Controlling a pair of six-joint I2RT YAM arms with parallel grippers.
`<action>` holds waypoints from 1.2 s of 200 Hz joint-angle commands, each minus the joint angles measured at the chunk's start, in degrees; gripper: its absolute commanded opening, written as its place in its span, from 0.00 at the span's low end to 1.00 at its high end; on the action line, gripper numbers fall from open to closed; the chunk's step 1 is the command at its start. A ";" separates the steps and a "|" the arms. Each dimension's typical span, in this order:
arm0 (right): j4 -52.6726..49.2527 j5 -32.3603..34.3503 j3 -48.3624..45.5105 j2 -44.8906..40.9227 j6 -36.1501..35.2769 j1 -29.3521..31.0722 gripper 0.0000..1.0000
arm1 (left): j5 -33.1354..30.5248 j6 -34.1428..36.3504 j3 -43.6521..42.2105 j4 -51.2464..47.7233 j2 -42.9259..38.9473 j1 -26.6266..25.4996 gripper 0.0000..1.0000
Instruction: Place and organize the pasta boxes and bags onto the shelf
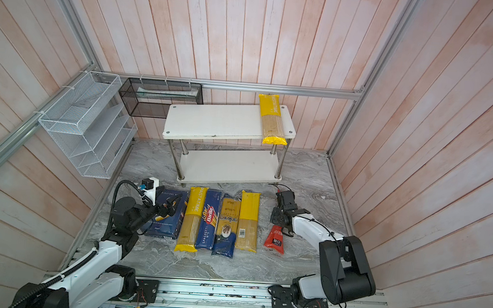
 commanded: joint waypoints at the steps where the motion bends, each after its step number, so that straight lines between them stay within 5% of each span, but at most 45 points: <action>1: -1.61 -0.45 -0.20 -3.84 0.55 -0.67 0.03 | -0.28 -0.12 -0.40 1.02 0.19 -0.10 1.00; 240: -4.24 -7.38 3.42 -21.68 -1.85 -2.86 0.00 | -0.27 -0.12 -0.22 1.02 0.32 -0.10 1.00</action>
